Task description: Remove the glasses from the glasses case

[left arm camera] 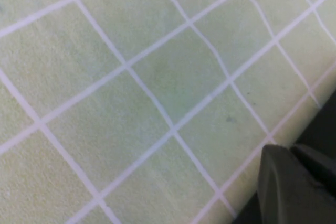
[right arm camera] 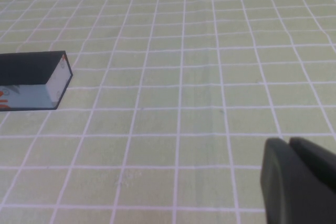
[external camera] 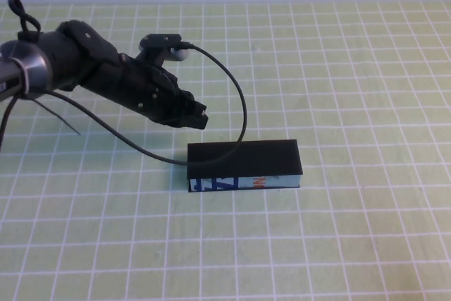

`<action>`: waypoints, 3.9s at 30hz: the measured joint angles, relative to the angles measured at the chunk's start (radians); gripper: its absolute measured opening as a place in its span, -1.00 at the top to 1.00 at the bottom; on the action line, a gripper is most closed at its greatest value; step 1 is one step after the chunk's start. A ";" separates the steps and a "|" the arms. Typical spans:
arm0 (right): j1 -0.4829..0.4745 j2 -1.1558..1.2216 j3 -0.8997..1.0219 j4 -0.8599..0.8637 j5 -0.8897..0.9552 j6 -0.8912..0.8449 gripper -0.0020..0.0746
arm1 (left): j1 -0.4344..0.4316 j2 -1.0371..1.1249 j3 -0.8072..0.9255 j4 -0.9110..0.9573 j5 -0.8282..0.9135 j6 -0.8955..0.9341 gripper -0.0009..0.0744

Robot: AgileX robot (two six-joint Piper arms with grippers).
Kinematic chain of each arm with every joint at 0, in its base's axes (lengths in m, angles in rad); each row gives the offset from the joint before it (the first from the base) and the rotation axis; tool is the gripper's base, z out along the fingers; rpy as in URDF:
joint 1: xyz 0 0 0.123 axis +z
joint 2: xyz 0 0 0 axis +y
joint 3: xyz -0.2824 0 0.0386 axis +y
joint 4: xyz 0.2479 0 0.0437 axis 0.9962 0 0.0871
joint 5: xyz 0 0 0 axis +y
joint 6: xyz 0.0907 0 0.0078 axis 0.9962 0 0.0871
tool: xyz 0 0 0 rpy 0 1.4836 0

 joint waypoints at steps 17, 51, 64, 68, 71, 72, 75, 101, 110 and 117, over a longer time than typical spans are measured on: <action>0.000 0.000 0.000 0.250 -0.184 0.000 0.99 | 0.000 0.113 -0.034 -0.005 -0.007 0.016 0.99; 0.217 1.213 -0.881 0.416 0.454 -0.321 0.99 | 0.000 0.113 -0.034 -0.004 0.001 0.021 0.99; 0.685 1.579 -1.164 -0.093 0.356 -0.335 0.99 | 0.000 0.113 -0.034 -0.004 0.001 0.021 0.99; 0.729 1.646 -1.185 -0.193 0.310 -0.340 0.94 | 0.000 0.113 -0.034 -0.004 0.001 0.021 0.99; 0.733 1.675 -1.189 -0.219 0.255 -0.380 0.76 | 0.000 0.113 -0.034 -0.004 0.001 0.021 0.99; 0.733 1.682 -1.191 -0.226 0.234 -0.399 0.66 | 0.000 0.113 -0.034 -0.004 0.001 0.021 0.99; 0.735 1.701 -1.194 -0.246 0.167 -0.431 0.37 | 0.000 0.113 -0.034 -0.004 0.001 0.021 0.99; 0.716 1.870 -1.194 -0.517 -0.070 -0.442 0.11 | 0.002 0.113 -0.034 -0.004 0.001 0.021 0.99; 0.702 1.887 -1.195 -0.522 -0.103 -0.442 0.15 | 0.002 0.113 -0.034 -0.004 0.005 0.021 0.99; 0.702 1.887 -1.195 -0.531 -0.114 -0.442 0.49 | 0.002 0.113 -0.034 -0.004 0.011 0.021 0.99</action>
